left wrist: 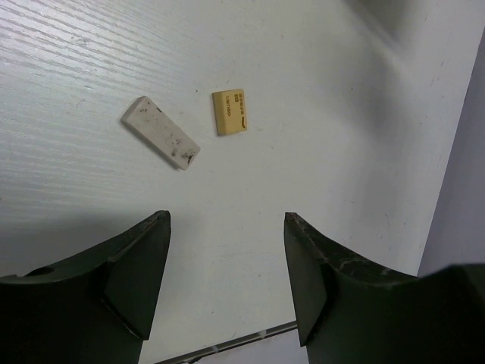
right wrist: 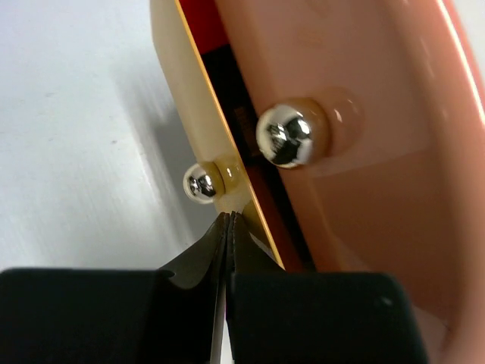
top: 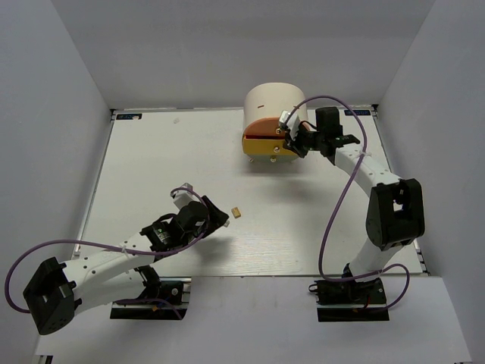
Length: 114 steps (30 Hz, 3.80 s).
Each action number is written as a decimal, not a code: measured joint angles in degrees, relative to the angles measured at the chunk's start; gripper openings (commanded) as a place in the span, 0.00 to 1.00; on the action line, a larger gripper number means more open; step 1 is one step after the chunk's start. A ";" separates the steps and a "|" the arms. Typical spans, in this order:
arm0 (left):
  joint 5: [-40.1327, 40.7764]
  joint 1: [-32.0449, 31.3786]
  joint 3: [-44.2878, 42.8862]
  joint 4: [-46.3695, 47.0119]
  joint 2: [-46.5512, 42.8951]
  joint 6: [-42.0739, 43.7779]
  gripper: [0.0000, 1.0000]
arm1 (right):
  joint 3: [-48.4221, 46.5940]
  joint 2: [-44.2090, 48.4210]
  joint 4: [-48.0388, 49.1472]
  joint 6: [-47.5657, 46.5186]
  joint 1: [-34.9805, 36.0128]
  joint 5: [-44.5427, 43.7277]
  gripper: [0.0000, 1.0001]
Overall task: Sort the stationery into containers
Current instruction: Close the drawer in the storage box, then open the drawer in the storage box.
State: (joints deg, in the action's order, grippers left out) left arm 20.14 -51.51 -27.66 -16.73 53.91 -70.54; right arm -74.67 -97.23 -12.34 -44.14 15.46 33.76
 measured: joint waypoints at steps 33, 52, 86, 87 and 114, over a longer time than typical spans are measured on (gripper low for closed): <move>-0.28 0.00 0.00 0.02 1.01 -0.02 0.71 | 9.79 2.69 14.95 5.68 -0.02 -7.67 0.22; -0.83 0.00 0.72 0.37 1.31 -0.50 0.71 | 35.04 11.91 33.59 44.70 -0.13 -6.03 0.34; -2.16 0.00 -0.94 -3.23 5.95 -2.80 0.71 | 23.82 -9.66 48.70 101.44 -0.09 -16.04 0.51; -2.19 0.00 -0.98 -3.10 5.95 -2.80 0.71 | 24.92 -9.22 48.59 101.85 -0.09 -16.11 0.50; -3.10 0.00 -3.41 -2.54 10.56 -2.16 0.71 | 22.32 -11.87 48.46 105.20 -1.31 -19.47 0.43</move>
State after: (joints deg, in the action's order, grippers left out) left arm 17.04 -51.51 -31.07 -19.27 64.47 -72.71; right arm -52.36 -109.10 36.12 61.06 14.15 14.28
